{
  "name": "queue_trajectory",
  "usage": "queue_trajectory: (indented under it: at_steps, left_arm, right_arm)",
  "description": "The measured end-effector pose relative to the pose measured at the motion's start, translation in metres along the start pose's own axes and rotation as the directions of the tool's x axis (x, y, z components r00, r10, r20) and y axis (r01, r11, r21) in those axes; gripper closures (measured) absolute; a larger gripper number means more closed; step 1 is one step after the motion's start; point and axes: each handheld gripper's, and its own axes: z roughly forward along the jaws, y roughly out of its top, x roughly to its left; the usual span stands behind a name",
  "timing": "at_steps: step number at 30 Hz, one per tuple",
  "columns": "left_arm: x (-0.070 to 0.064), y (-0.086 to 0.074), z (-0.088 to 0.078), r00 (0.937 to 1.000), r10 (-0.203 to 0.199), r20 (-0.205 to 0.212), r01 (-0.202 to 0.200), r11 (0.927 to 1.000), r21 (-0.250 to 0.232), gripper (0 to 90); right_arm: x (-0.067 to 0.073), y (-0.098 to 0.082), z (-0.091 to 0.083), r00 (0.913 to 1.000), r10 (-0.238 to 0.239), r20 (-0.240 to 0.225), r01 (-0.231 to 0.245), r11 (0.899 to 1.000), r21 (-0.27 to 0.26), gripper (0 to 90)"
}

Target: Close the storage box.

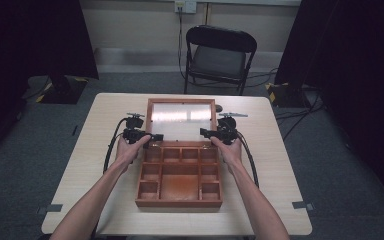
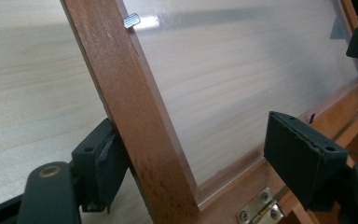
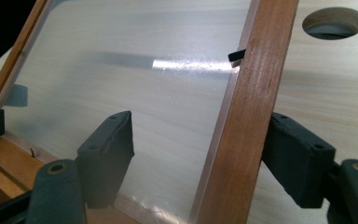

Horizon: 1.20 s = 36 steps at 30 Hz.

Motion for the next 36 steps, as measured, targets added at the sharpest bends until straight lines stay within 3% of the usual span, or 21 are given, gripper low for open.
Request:
queue_trajectory:
  at_steps: [2,6,15,16,22,34,36]
  left_arm:
    - [0.001,0.0,-0.004,0.9998,-0.013,0.012,0.013,0.9997,-0.022,25.6]
    - [-0.002,0.001,-0.009,1.0,0.007,0.003,-0.007,0.999,-0.043,30.2]
    - [-0.005,0.002,-0.02,0.9993,0.034,-0.012,-0.035,0.9967,-0.073,40.7]
    - [-0.005,0.002,-0.022,0.9993,0.037,-0.01,-0.037,0.9965,-0.074,42.0]
    - [-0.008,0.003,-0.03,0.9987,0.047,-0.02,-0.048,0.9933,-0.105,47.5]
    - [-0.02,0.003,-0.042,0.994,0.101,-0.041,-0.105,0.9883,-0.11,48.7]
    - [-0.02,0.003,-0.045,0.9934,0.111,-0.028,-0.114,0.988,-0.105,48.2]
  right_arm:
    - [0.0,0.002,-0.004,0.9999,0.002,-0.012,-0.002,1.0,-0.012,28.6]
    - [0.0,0.006,-0.014,0.9995,-0.009,-0.031,0.008,1.0,-0.026,32.2]
    - [0.006,0.01,-0.029,0.9995,-0.027,-0.016,0.026,0.999,-0.044,39.5]
    - [0.007,0.011,-0.032,0.9997,-0.007,-0.022,0.006,0.999,-0.049,41.5]
    - [0.01,0.012,-0.041,0.9997,-0.013,-0.023,0.012,0.998,-0.056,45.4]
    - [0.016,0.009,-0.058,0.9985,-0.036,-0.042,0.033,0.996,-0.085,46.7]
    - [0.017,0.009,-0.061,0.9979,-0.04,-0.052,0.035,0.996,-0.085,46.7]
